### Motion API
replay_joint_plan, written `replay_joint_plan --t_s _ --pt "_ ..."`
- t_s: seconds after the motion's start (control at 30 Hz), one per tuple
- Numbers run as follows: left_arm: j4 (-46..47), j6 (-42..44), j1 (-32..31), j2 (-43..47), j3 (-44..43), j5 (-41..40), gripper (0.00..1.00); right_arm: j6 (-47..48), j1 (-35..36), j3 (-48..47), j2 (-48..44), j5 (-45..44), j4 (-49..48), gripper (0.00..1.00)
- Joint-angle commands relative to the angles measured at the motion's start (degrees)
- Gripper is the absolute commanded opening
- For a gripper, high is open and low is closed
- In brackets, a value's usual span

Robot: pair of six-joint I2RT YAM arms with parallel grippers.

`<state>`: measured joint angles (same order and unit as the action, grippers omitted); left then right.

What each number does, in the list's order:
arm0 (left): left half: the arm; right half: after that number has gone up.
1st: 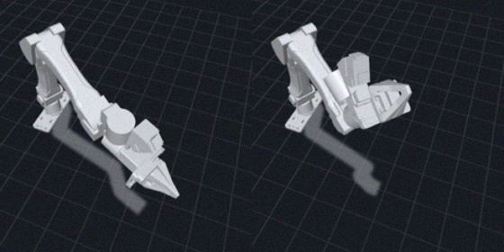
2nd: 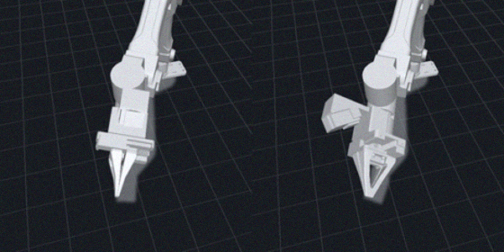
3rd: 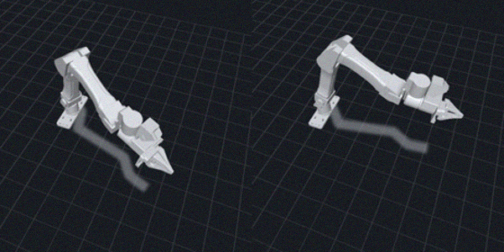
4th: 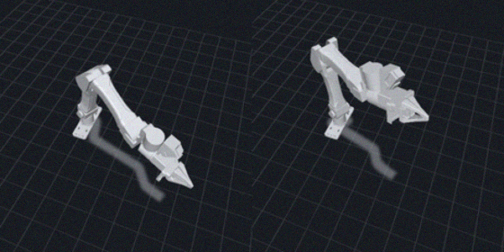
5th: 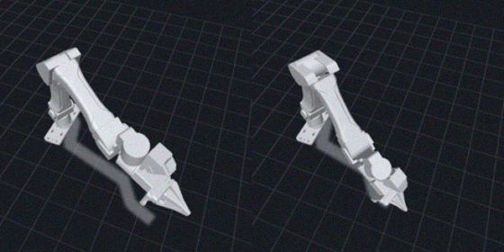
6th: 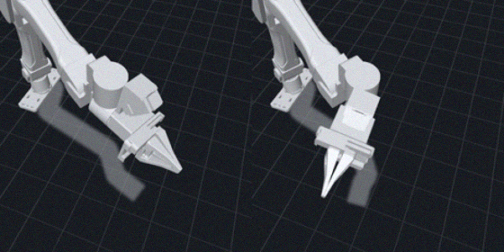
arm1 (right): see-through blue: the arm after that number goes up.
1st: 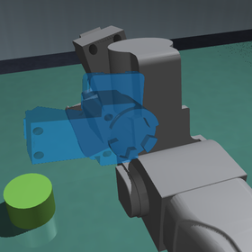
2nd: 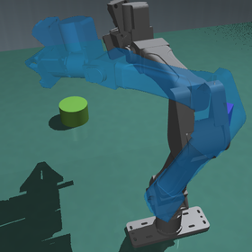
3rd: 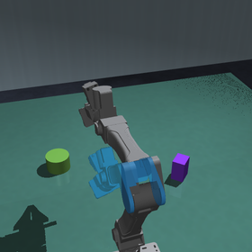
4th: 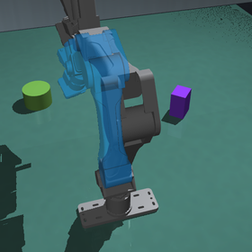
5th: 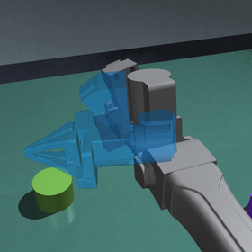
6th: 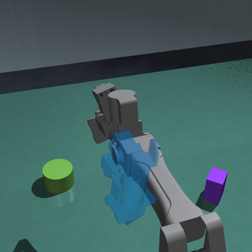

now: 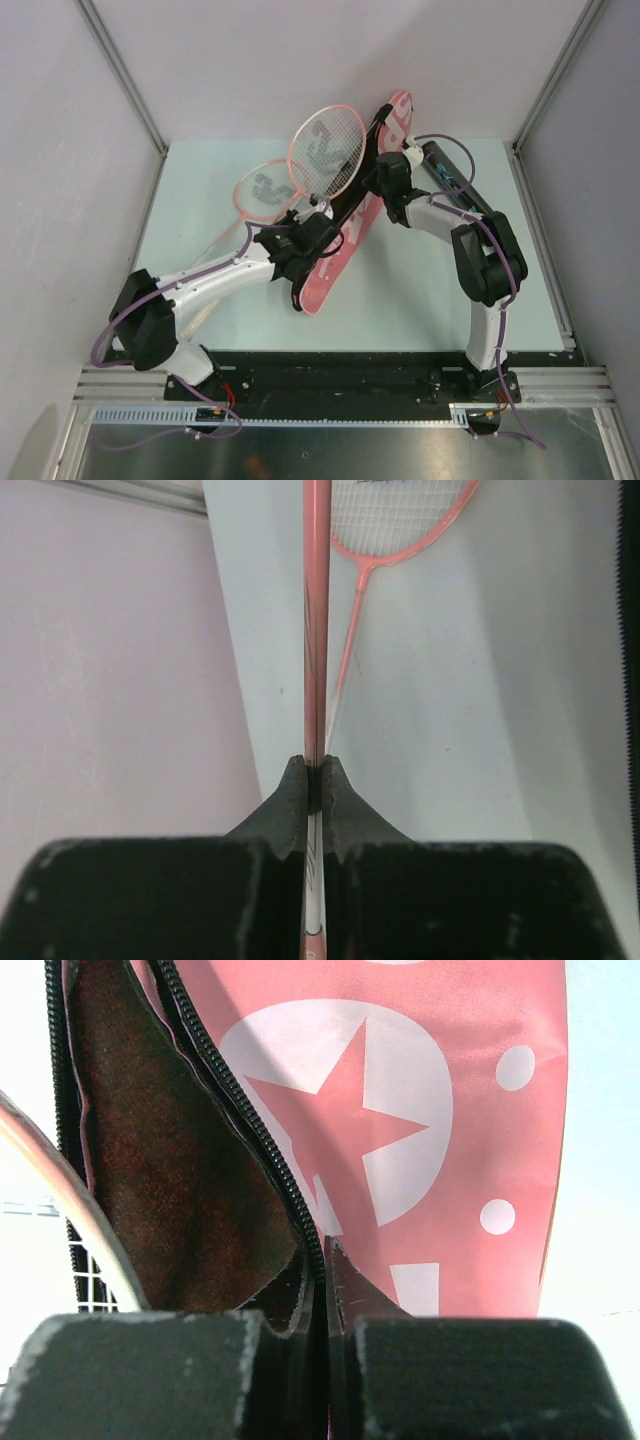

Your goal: Pack up the badminton gear

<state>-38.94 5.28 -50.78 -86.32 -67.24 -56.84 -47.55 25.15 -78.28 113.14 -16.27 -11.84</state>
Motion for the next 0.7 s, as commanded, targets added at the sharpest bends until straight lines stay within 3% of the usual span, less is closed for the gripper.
replay_joint_plan --t_s 0.0,0.43,0.67 --pt "1.67 1.84 -0.72 0.28 1.06 -7.49 0.00 -0.44 0.34 -1.61 -3.54 -3.33 -1.61 0.00" --pt "1.59 3.33 -3.88 -9.12 1.06 -12.59 0.00 1.58 1.57 0.93 -7.14 0.18 -4.51 0.00" --pt "1.58 6.32 -4.23 -13.43 -3.42 -10.06 0.00 3.77 2.01 6.20 -8.99 8.36 -9.43 0.00"
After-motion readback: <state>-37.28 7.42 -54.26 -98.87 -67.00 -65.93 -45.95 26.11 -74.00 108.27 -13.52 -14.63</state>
